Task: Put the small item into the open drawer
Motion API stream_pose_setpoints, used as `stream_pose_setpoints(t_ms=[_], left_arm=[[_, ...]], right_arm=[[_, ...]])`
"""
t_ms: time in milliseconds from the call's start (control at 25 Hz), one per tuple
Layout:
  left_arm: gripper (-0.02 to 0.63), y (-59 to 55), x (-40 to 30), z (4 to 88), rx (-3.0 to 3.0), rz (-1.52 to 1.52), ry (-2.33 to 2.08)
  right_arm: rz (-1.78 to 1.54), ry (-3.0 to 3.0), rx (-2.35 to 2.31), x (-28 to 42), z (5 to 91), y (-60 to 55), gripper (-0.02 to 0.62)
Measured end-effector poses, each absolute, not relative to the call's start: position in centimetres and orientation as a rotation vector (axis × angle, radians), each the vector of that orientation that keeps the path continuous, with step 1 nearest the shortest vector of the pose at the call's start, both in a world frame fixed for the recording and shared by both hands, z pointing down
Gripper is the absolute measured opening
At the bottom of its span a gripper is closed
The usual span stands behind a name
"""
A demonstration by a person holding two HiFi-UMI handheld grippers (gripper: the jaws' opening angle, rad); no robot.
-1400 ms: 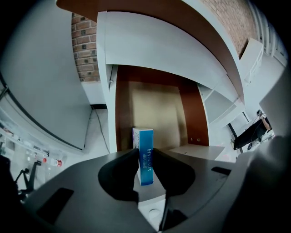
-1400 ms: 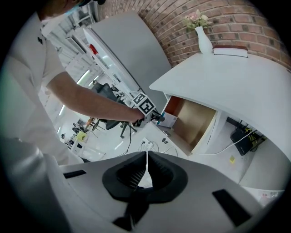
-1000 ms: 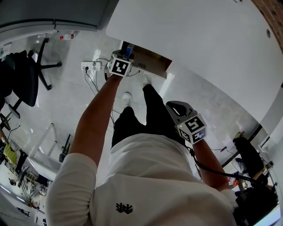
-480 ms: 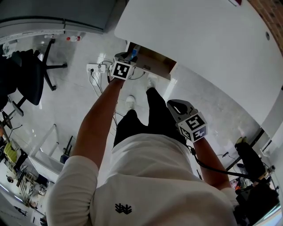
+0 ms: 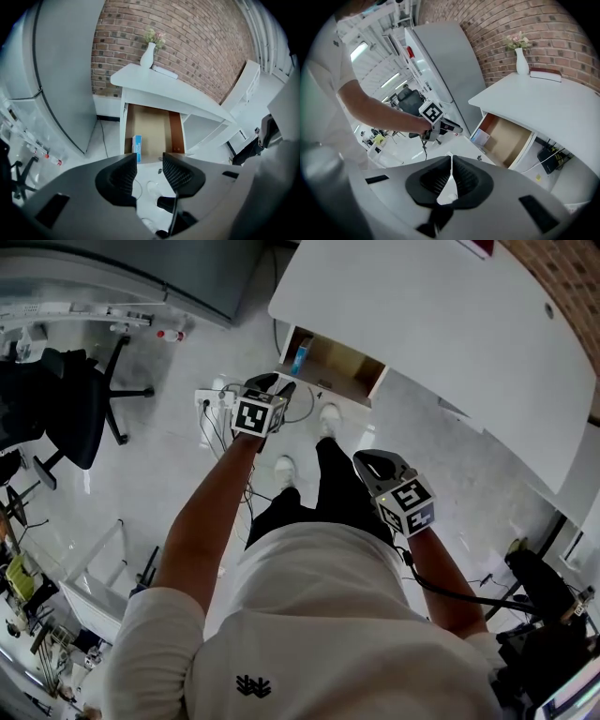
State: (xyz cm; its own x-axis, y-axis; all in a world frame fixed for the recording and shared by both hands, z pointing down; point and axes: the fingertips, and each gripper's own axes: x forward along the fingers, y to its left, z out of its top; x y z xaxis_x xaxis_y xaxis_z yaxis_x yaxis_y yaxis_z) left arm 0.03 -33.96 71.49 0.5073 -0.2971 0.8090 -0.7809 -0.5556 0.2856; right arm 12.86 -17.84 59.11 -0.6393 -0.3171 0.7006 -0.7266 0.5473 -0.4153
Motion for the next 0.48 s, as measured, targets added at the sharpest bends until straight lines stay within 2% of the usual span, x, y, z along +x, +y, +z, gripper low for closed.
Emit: stream_pose_setpoints(t_ms=[280,480], left_arm=[[0.138,-26.4,-4.0,64.3,2.175,0.833,-0.819],[0.049,-19.9,-6.6,59.5,2.207,0.767,-0.763]], right_arm=[[0.889,-2.248,0.88,7.9,55.8,-13.1,0.035],[0.854,-2.258,0.887,4.8,53.4,-9.0,0.035]])
